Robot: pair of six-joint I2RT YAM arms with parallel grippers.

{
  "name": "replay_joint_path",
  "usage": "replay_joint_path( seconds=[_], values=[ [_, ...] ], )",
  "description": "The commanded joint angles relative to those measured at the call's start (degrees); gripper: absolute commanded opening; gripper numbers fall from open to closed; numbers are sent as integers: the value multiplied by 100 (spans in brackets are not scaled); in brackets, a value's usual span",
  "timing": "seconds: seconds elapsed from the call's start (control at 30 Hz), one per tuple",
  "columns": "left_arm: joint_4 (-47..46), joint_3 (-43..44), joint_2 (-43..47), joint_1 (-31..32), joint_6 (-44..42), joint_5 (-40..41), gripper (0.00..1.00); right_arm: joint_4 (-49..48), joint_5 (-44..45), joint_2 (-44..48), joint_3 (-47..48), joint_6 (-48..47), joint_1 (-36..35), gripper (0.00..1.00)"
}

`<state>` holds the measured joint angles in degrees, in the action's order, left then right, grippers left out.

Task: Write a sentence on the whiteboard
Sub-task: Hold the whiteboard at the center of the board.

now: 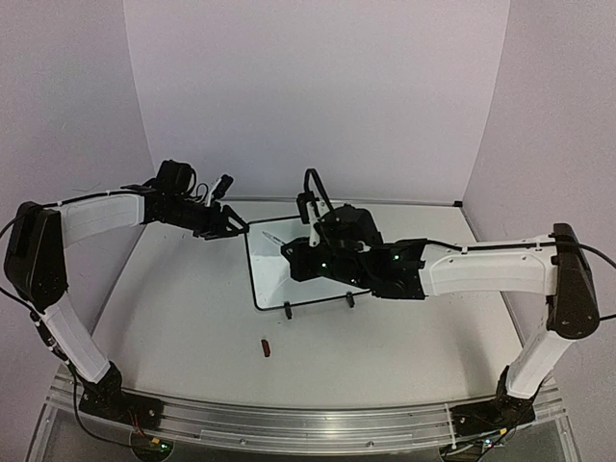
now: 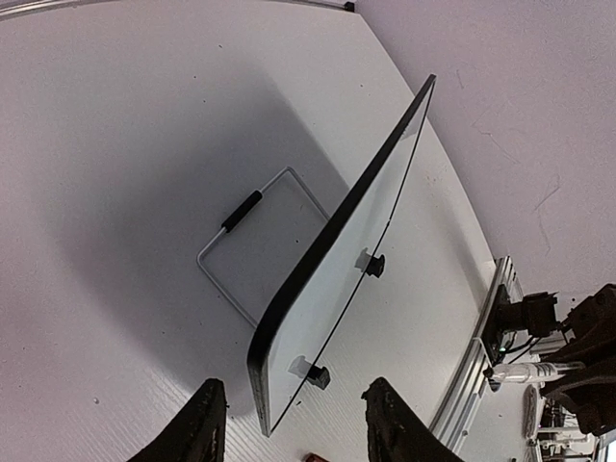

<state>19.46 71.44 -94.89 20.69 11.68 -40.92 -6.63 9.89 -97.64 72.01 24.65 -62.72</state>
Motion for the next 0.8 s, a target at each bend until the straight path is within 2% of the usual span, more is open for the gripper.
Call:
replay_joint_path(
  seconds=[0.0,0.47,0.77],
  values=[
    [-42,57,-68,26,-141,-128,46,-101,118,-303,447,-117,-24,0],
    [74,192,-331,177,-184,9,35,28,365,-892,983,-133,-25,0],
    [179,208,-343,213,-333,172,18,179,544,-980,1069,-128,-24,0]
  ],
)
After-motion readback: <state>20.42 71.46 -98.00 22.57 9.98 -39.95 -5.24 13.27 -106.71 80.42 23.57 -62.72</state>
